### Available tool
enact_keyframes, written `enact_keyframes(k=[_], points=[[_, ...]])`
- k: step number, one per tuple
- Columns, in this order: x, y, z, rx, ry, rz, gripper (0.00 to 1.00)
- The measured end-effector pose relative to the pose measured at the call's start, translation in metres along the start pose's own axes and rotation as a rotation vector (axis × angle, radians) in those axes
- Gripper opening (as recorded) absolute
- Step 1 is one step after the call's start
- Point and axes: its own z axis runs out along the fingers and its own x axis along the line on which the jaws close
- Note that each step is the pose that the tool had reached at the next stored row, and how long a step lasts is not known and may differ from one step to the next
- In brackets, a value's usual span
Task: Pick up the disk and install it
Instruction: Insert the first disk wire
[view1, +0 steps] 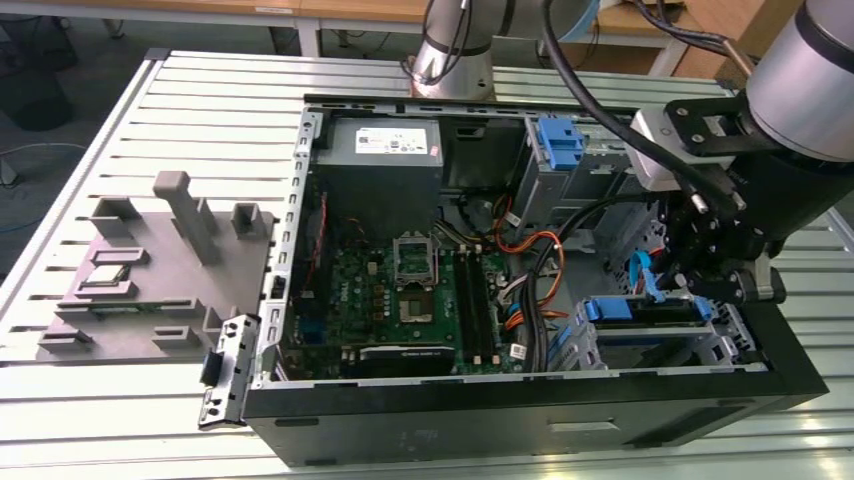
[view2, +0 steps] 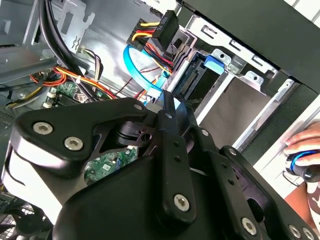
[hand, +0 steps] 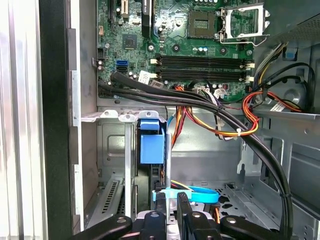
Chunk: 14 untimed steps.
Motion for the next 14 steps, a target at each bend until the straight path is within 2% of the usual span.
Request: enact_keyframes(k=[3, 4, 6, 7, 12, 14], points=[[0.0000, 0.0000, -0.0002, -0.0012, 0.0003, 0.000, 0.24], [-0.0001, -0.0002, -0.0001, -0.0093, 0.0003, 0.000, 0.24], [0.0000, -0.0002, 0.0005, -0.0424, 0.0002, 0.003, 0.24], [0.0000, -0.0002, 0.0006, -0.0531, 0.0002, 0.004, 0.24], [0.0001, -0.0003, 0.0006, -0.0570, 0.0002, 0.004, 0.24], [0.0002, -0.0030, 0.0009, -0.0576, 0.0002, 0.005, 0.24]])
